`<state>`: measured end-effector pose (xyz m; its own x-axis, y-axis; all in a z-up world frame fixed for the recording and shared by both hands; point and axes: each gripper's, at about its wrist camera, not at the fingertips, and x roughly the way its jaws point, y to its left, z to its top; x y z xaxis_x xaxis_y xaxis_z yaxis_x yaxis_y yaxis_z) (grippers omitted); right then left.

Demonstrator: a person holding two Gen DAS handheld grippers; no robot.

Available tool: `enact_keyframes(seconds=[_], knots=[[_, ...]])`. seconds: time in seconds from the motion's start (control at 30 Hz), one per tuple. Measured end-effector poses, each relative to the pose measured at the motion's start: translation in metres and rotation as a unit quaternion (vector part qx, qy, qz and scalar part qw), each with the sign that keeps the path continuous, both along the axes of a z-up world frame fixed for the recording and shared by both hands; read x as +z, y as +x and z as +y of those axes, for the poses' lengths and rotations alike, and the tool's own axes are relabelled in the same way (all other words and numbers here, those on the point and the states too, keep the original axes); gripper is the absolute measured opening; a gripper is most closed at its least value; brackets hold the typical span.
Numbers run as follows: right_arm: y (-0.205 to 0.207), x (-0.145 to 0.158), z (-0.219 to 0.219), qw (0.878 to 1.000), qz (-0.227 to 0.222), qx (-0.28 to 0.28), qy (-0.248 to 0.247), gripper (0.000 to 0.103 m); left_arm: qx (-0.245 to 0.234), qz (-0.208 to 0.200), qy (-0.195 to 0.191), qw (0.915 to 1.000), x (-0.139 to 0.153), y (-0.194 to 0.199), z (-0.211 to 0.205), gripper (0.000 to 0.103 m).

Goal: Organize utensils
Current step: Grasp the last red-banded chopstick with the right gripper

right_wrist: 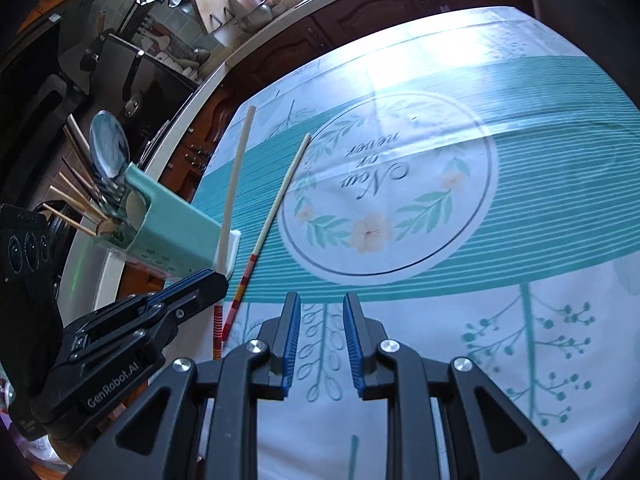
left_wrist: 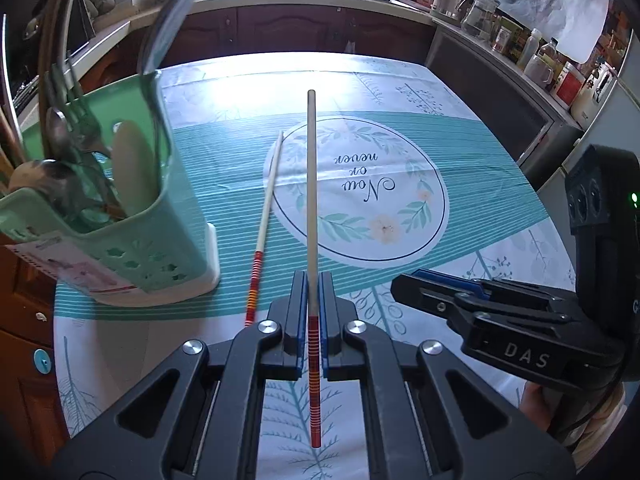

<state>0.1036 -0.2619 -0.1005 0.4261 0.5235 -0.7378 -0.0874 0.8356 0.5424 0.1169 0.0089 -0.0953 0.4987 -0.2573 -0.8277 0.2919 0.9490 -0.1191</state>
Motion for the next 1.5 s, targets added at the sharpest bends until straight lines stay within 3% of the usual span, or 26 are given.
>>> enact_keyframes(seconds=[0.3,0.47,0.67,0.87,0.97,1.13,1.33,1.5], knots=[[0.020,0.010,0.030,0.999,0.017,0.030,-0.022,0.022,0.026,-0.018,-0.039,0.9987,0.010,-0.021,0.046,0.003],[0.071,0.020,0.065,0.996,0.053,0.060,-0.047,0.022,0.045,-0.026,-0.058,0.9969,0.016,-0.030,0.075,0.003],[0.119,0.013,0.098,0.990,0.097,0.050,-0.091,0.022,0.041,-0.035,-0.077,0.9956,0.022,-0.038,0.097,0.003],[0.142,-0.004,0.120,0.980,0.134,0.046,-0.143,0.022,0.019,-0.044,-0.077,0.9959,0.029,-0.048,0.102,0.003],[0.145,-0.006,0.132,0.973,0.128,0.049,-0.187,0.021,0.009,-0.047,-0.072,0.9962,0.032,-0.053,0.102,0.003],[0.143,-0.014,0.151,0.955,0.113,0.070,-0.264,0.008,-0.005,-0.054,-0.080,0.9953,0.038,-0.069,0.097,0.003],[0.132,-0.025,0.121,0.972,0.139,0.063,-0.176,0.005,-0.044,-0.072,-0.075,0.9936,0.051,-0.098,0.087,0.003],[0.103,-0.014,0.092,0.987,0.111,0.059,-0.096,0.005,-0.061,-0.108,-0.081,0.9890,0.072,-0.122,0.080,0.003]])
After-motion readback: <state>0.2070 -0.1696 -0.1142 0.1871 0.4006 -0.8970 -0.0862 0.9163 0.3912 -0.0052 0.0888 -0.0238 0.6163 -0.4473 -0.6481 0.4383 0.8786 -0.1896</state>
